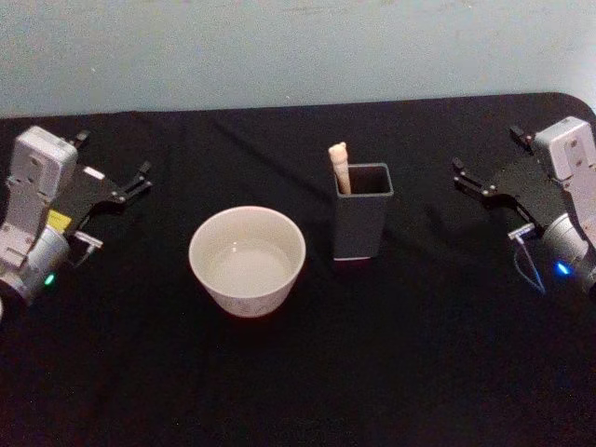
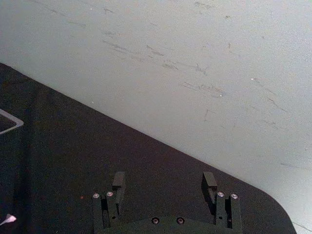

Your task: Pick up the stirring spoon with one hand, stir inside the cup, then place it back in its original position.

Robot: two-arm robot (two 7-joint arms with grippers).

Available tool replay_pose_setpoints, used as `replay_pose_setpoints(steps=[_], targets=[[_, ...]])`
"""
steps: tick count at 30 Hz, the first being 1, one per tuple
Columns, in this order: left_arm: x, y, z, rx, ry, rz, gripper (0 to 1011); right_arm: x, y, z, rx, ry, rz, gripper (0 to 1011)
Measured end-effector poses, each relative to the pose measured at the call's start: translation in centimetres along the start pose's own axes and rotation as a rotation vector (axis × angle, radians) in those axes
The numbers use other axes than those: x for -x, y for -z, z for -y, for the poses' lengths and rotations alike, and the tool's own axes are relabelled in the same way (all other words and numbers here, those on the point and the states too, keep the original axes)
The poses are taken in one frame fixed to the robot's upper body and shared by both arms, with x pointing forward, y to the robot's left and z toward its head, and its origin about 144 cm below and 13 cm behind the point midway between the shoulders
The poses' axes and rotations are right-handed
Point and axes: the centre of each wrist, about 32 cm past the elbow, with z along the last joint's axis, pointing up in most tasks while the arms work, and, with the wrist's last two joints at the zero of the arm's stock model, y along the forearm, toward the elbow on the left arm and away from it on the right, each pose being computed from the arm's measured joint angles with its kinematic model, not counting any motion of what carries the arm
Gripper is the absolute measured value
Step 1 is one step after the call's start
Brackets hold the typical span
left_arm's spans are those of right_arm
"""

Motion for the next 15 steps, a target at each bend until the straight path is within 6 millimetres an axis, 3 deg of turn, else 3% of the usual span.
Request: replay_pose_setpoints(steps=[15], targets=[[0.00,0.00,0.00,0.000,0.000,0.000,1001,0.00,0.00,0.00,0.000,0.000,0.000,1002]])
